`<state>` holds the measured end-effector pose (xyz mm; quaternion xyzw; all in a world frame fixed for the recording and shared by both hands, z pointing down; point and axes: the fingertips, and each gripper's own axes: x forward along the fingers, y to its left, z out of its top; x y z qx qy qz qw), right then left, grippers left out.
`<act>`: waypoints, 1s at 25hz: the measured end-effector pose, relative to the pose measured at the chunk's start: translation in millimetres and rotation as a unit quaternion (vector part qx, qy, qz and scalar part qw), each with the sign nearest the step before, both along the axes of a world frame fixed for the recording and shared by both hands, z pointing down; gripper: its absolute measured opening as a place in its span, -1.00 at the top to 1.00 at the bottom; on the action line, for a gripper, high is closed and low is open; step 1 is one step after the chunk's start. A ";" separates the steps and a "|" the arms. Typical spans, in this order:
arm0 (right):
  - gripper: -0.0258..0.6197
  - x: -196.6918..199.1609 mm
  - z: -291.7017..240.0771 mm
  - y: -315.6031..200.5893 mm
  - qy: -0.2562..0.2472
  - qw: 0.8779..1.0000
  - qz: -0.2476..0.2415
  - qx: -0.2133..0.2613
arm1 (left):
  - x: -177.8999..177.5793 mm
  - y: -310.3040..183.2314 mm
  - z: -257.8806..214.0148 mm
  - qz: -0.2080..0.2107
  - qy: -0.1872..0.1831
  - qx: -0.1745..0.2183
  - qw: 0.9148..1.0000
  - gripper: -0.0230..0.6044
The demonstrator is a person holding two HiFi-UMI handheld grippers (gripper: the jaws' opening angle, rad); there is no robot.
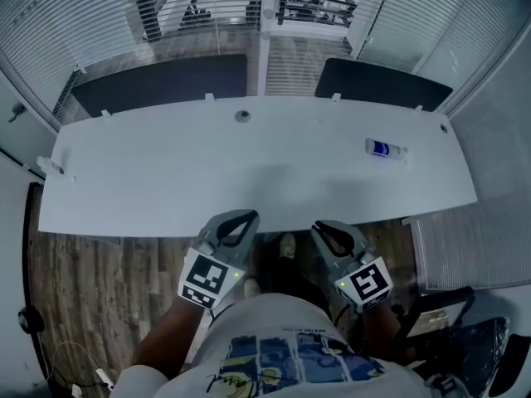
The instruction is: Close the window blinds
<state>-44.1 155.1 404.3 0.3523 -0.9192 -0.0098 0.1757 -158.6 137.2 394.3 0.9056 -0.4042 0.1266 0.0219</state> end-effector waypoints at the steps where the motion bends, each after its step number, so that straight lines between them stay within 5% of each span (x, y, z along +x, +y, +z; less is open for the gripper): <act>1: 0.86 2.0 5.2 -10.0 -0.001 1.000 -0.001 -0.002 | 2.1 -11.0 2.3 -0.002 -0.002 0.001 1.000 0.92; 25: 0.82 54.8 10.5 -213.5 -0.017 0.999 -0.027 -0.015 | 44.3 -228.7 -10.5 -0.049 -0.047 0.009 0.998 0.92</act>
